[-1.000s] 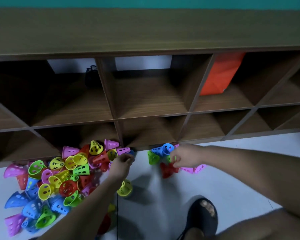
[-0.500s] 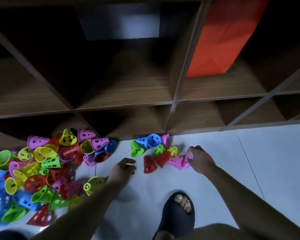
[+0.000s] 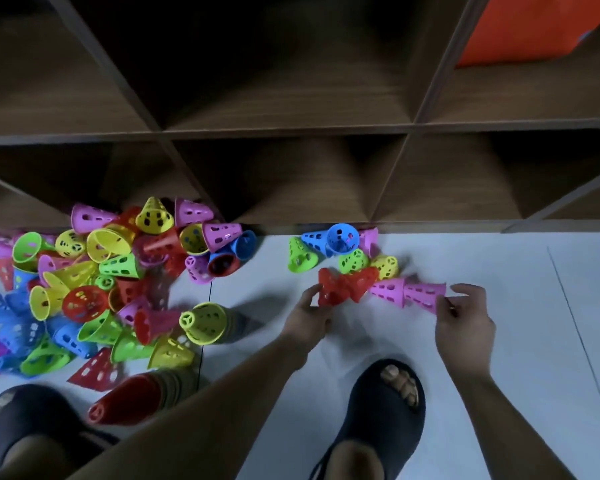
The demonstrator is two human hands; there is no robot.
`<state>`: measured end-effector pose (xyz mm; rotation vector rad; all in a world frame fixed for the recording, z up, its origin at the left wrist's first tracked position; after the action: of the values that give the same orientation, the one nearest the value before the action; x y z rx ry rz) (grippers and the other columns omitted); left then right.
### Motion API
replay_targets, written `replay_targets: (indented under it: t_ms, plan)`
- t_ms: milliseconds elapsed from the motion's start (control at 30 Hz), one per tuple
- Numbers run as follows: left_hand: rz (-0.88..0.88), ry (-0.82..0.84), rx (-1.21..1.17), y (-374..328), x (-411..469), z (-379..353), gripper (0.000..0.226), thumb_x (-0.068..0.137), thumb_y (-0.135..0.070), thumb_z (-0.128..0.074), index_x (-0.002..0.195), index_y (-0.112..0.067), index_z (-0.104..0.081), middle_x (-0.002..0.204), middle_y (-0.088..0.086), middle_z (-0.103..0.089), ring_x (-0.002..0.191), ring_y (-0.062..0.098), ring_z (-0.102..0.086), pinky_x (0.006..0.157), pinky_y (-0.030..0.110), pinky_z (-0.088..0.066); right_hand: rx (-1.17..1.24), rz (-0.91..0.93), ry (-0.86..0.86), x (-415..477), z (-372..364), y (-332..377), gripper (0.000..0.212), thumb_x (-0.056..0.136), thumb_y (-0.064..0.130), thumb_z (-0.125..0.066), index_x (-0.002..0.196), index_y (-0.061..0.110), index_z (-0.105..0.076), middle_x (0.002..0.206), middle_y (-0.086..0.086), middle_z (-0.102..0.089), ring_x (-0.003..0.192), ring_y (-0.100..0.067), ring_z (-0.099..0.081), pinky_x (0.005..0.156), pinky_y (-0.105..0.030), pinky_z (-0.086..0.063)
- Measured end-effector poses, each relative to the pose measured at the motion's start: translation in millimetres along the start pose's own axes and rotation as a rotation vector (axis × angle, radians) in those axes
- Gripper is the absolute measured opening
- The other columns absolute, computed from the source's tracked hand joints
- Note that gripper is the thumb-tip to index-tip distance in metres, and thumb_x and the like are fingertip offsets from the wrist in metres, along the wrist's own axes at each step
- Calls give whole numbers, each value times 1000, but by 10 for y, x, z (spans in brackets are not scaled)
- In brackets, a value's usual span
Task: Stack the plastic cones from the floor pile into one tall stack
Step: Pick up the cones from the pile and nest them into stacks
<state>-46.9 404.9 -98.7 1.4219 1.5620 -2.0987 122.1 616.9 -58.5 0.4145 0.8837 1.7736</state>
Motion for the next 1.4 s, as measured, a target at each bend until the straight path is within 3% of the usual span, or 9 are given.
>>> replay_targets:
  t_ms: [200,333,400,467,633,733,1000,1300,1400]
  plan:
    - [-44,-161,-15,106,116,124,14,99,-31,-70,112,-31,-75,92,-7,-79,82,15,-70,73,30,-54,309,-60,-40,-405,-66,448,15,99,23,-69,112,28,-62,91,3,-77,87,-19,-72,82,-36,-54]
    - [-68,-222,-85,65,-85,313,5,92,-18,-79,88,-15,-82,80,1,-79,71,14,-69,70,28,-53,543,-91,128,-577,-329,793,8,98,9,-70,104,15,-72,77,-11,-69,67,-24,-59,66,-31,-50]
    - [-127,-205,-83,4,-297,403,6,92,-6,-76,88,-7,-81,83,11,-79,68,16,-67,67,30,-53,690,-152,264,-674,-521,923,8,97,6,-70,102,10,-74,79,-23,-64,67,-23,-56,64,-30,-49]
    - [-195,-180,-91,-117,-589,517,9,95,1,-70,92,-1,-78,87,18,-78,67,17,-66,64,25,-53,887,-294,395,-777,-713,1053,9,94,2,-70,97,8,-75,83,-15,-69,72,-20,-61,66,-28,-53]
    - [-336,-252,-70,-402,-1251,1123,16,100,-1,-66,104,-10,-79,91,12,-79,73,16,-67,70,23,-55,1104,-517,664,-934,-986,1395,29,100,-10,-48,89,6,-70,74,-9,-66,59,-14,-56,53,-21,-46]
    - [-382,-364,-113,-538,-1343,1563,19,103,-7,-65,111,-16,-78,103,5,-80,93,22,-74,86,36,-61,1106,-508,753,-1011,-1109,1553,47,98,-15,-41,76,11,-74,63,-8,-61,52,-13,-51,49,-21,-39]
    - [-308,-453,-177,-391,-1129,2141,20,107,-12,-59,109,-17,-78,109,13,-78,94,30,-70,87,54,-58,919,-388,1078,-1368,-1483,1928,30,99,-13,-43,94,6,-66,71,-11,-60,56,-17,-51,52,-22,-39]
    - [-200,-539,-116,-245,-1040,2220,24,104,-8,-57,98,-18,-78,88,0,-79,73,15,-67,58,21,-52,591,-194,1098,-1556,-1907,2046,7,105,7,-59,103,3,-65,69,-13,-65,60,-21,-61,55,-27,-48]
    - [-227,-531,-87,-336,-1014,2278,18,105,-16,-62,103,-20,-79,100,-3,-80,87,13,-71,67,23,-51,496,-121,1044,-1515,-1932,1986,5,103,5,-61,101,1,-64,72,-19,-66,64,-25,-65,55,-29,-52]
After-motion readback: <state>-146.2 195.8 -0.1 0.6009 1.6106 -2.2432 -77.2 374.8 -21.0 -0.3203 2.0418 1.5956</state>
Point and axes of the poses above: each hand's wrist, its own x-axis towards the middle knuckle, its own z-axis out of the back of the hand, y = z × x, the point moved 2 cm from there along x, towards the middle knuckle
